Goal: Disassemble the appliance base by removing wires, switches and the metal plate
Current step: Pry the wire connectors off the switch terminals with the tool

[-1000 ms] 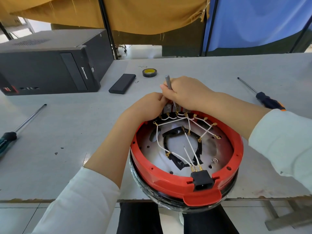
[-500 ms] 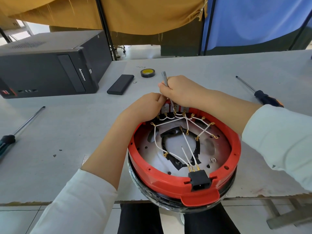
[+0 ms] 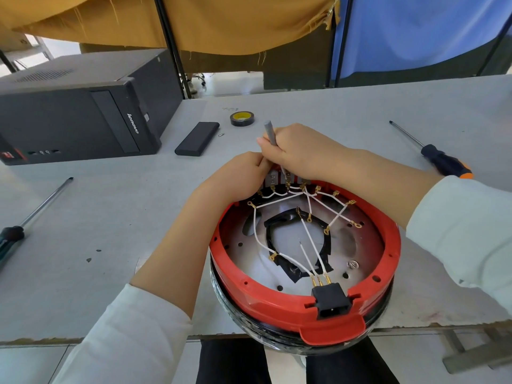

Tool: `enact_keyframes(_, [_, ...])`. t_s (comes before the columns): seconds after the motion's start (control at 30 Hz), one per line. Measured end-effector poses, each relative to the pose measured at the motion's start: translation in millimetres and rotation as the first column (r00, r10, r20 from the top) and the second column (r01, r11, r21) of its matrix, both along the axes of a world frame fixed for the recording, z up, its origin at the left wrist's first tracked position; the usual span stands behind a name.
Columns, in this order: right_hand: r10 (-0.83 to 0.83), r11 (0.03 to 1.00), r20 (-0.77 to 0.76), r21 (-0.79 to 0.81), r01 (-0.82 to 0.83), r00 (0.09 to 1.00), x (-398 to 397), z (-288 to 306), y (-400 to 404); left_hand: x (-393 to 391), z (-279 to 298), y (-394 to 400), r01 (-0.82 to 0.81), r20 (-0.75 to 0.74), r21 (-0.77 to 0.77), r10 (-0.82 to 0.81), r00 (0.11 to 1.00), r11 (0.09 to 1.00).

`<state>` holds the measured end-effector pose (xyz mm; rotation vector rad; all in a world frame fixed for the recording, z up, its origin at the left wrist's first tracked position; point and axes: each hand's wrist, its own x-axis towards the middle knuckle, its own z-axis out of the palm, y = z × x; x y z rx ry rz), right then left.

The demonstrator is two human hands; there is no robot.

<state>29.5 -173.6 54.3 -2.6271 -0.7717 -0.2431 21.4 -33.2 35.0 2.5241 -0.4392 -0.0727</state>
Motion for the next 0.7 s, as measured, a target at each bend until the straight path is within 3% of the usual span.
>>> enact_keyframes(0.2, [-0.096,0.994,-0.063,0.047,0.099,0.993,4,0,6,-1,1,-2,0.008,0.012,0.01,-0.008,1.0,1.0])
enact_keyframes(0.37, [-0.067,0.993,-0.074,0.095,0.074,0.995,-4,2,0,-2,2,-1,0.019,0.01,0.014,-0.019,1.0,1.0])
enact_keyframes(0.43, [-0.055,0.992,-0.012,0.116,0.056,0.998,-10,2,-4,-1,1,-1,0.018,0.01,0.004,-0.018,1.0,1.0])
enact_keyframes(0.53, [-0.107,0.961,0.127,0.268,0.07,0.986,-23,-1,-5,0,-1,0,0.017,0.018,-0.011,-0.016,1.0,1.0])
enact_keyframes(0.7, [-0.228,0.844,-0.076,0.482,0.236,0.971,-30,-12,-24,2,-2,2,0.01,0.025,-0.006,-0.009,1.0,1.0])
